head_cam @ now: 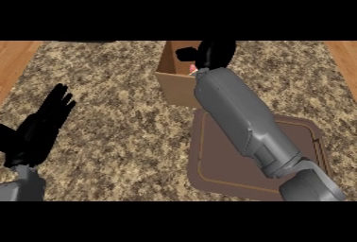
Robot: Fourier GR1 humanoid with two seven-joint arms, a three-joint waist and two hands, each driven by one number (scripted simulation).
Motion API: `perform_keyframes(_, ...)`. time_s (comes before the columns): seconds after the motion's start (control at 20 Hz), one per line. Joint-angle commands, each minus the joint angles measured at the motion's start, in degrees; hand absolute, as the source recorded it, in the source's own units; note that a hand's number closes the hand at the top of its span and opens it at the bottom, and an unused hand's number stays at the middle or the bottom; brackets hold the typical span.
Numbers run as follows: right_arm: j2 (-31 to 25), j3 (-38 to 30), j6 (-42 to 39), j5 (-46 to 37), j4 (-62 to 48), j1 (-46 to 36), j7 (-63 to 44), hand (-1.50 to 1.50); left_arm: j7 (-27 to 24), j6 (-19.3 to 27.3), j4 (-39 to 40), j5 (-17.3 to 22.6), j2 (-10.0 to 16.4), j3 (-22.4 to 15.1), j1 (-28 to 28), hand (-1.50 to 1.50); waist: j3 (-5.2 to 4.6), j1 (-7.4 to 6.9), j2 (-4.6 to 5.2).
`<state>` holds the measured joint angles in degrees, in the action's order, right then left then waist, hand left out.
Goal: Pick the cupcake from the tray and place it in the cardboard box
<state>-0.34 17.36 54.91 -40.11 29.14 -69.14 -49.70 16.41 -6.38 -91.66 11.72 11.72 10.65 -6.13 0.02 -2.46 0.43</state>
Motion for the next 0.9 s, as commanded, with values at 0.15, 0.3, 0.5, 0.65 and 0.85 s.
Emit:
perform_keyframes(0.15,0.18,-2.01,9.75,0.26,9.69,7.07,-0.82,-1.5,-0.03,1.09,-0.84,-0.3,0.82,2.09,2.04,0.0,0.0,3.17,-0.85)
perform_keyframes(0.3,-2.22,-1.96,6.15,1.67,17.88,14.72,2.6,-1.5,-3.39,-0.88,1.06,-0.14,1.55,3.18,3.37,0.0,-0.02,3.23,-0.75)
perform_keyframes(0.5,-3.25,1.92,0.79,-3.19,32.68,23.04,-2.15,-1.5,0.22,0.14,-0.42,0.46,1.81,3.32,1.92,0.0,-0.03,3.79,-1.0)
perform_keyframes(0.65,-5.31,1.49,-1.27,-7.24,38.67,27.57,-3.48,-1.5,1.21,0.91,-6.66,-0.8,-0.71,0.34,5.5,0.0,-0.03,2.98,-0.83)
perform_keyframes(0.85,-6.42,0.02,-4.82,-7.4,43.78,31.16,-2.42,-1.5,4.45,-2.11,-7.02,4.33,2.52,4.51,4.98,0.0,-0.02,2.45,-0.61)
